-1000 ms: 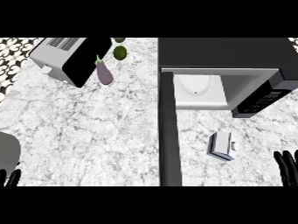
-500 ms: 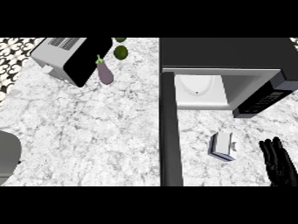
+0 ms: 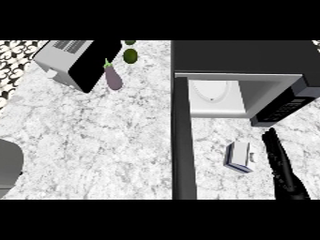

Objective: Pick up the milk, place it into the microwave and close the microwave

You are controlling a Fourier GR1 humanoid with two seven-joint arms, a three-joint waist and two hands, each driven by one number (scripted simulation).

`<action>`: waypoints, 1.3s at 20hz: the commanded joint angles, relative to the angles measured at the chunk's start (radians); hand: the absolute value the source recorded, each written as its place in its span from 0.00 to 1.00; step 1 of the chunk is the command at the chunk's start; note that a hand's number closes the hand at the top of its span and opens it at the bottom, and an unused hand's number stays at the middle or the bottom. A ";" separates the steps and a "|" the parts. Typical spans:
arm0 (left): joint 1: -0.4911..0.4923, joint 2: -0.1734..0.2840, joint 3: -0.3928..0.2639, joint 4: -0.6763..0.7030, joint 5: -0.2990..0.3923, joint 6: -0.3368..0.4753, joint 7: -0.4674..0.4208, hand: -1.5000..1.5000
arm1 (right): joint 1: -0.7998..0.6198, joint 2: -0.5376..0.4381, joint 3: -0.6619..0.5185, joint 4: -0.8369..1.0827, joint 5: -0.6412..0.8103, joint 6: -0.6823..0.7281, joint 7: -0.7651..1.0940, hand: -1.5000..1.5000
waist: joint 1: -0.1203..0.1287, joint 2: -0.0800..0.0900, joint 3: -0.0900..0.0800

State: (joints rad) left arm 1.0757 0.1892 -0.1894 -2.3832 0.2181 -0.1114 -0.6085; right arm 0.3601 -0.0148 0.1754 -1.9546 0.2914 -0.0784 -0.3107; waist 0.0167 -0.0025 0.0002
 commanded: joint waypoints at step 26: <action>0.162 -0.069 0.049 0.033 -0.009 -0.160 -0.160 0.00 | -0.355 -0.025 -0.214 0.872 -0.021 -0.063 -0.377 0.00 | 0.003 0.002 0.001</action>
State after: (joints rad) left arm 1.2085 0.1540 -0.0958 -2.3261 0.2490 -0.2697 -0.7592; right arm 0.0397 -0.0788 -0.0543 -1.1931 0.2353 -0.0972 -0.6507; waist 0.0156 -0.0006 0.0006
